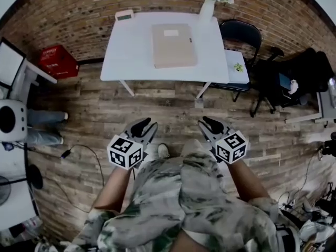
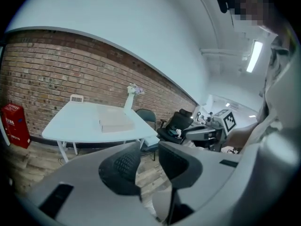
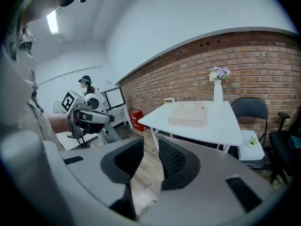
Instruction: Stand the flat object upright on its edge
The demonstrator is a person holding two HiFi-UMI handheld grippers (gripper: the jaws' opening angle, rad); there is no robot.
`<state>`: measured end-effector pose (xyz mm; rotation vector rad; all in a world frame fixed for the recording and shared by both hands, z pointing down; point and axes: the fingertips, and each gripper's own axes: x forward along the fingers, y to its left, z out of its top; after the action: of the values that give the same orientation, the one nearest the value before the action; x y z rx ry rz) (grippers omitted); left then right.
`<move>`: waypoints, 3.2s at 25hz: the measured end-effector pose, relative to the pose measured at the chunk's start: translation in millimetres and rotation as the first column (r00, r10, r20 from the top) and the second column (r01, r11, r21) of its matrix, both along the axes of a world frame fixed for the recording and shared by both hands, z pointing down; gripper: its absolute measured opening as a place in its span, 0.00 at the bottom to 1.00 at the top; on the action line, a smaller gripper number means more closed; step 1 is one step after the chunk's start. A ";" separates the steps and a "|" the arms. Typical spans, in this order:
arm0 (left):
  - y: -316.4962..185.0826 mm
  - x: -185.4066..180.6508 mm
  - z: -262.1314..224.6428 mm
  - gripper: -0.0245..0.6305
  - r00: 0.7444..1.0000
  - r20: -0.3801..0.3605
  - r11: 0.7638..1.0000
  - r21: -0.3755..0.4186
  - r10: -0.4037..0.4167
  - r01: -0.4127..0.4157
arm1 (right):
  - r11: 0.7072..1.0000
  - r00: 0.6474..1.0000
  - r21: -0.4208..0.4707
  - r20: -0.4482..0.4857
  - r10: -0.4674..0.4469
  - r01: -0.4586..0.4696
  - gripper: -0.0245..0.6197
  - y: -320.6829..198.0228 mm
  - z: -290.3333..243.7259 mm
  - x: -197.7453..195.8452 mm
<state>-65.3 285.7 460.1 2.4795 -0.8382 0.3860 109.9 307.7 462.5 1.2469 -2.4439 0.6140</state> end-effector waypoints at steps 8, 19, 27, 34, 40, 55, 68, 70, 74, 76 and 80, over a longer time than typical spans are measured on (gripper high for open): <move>-82.9 15.0 17.1 0.22 1.000 -0.019 0.999 -0.035 0.011 -0.012 | 0.998 0.999 -0.051 0.014 0.029 -0.028 0.23 -79.6 17.5 20.2; -242.3 58.6 25.7 0.22 0.997 0.006 0.993 -0.098 -0.072 0.072 | 0.992 0.996 -0.124 0.092 -0.012 0.023 0.25 -261.0 31.8 82.3; -331.8 81.1 48.7 0.24 0.988 0.043 0.977 -0.147 -0.147 0.152 | 0.975 0.989 -0.214 0.143 -0.037 0.067 0.28 -359.1 66.4 120.3; -384.9 81.4 77.7 0.25 0.983 0.062 0.957 -0.223 -0.174 0.184 | 0.954 0.985 -0.289 0.172 -0.034 0.084 0.30 -422.7 100.9 127.9; -435.8 70.4 117.5 0.27 0.987 0.091 0.944 -0.291 -0.135 0.156 | 0.926 0.985 -0.372 0.173 0.000 0.066 0.33 -469.5 132.6 124.3; -504.9 62.4 178.4 0.34 0.997 0.055 0.888 -0.454 -0.049 0.069 | 0.851 0.980 -0.524 0.181 0.080 0.027 0.37 -532.1 180.4 113.2; -522.2 75.6 208.3 0.37 1.000 0.021 0.830 -0.558 0.000 0.012 | 0.807 0.982 -0.586 0.186 0.040 0.078 0.37 -547.7 193.4 101.4; -523.3 75.1 209.1 0.37 1.000 0.013 0.821 -0.571 0.001 0.007 | 0.807 0.982 -0.585 0.186 0.037 0.081 0.37 -547.7 194.1 101.5; -522.6 74.2 207.9 0.37 1.000 0.027 0.822 -0.570 -0.005 0.020 | 0.805 0.984 -0.588 0.177 0.031 0.080 0.35 -546.9 192.6 101.1; -523.4 74.0 206.2 0.37 0.999 0.030 0.825 -0.565 -0.010 0.025 | 0.807 0.985 -0.585 0.168 0.026 0.078 0.34 -547.7 191.4 100.6; -519.6 74.4 202.8 0.37 0.999 0.036 0.830 -0.558 -0.008 0.027 | 0.811 0.987 -0.580 0.161 0.022 0.077 0.33 -544.2 188.5 100.5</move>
<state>9.1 -233.9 662.9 1.9192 -0.6412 0.5741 210.4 -236.5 651.0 0.9237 -2.1147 1.3809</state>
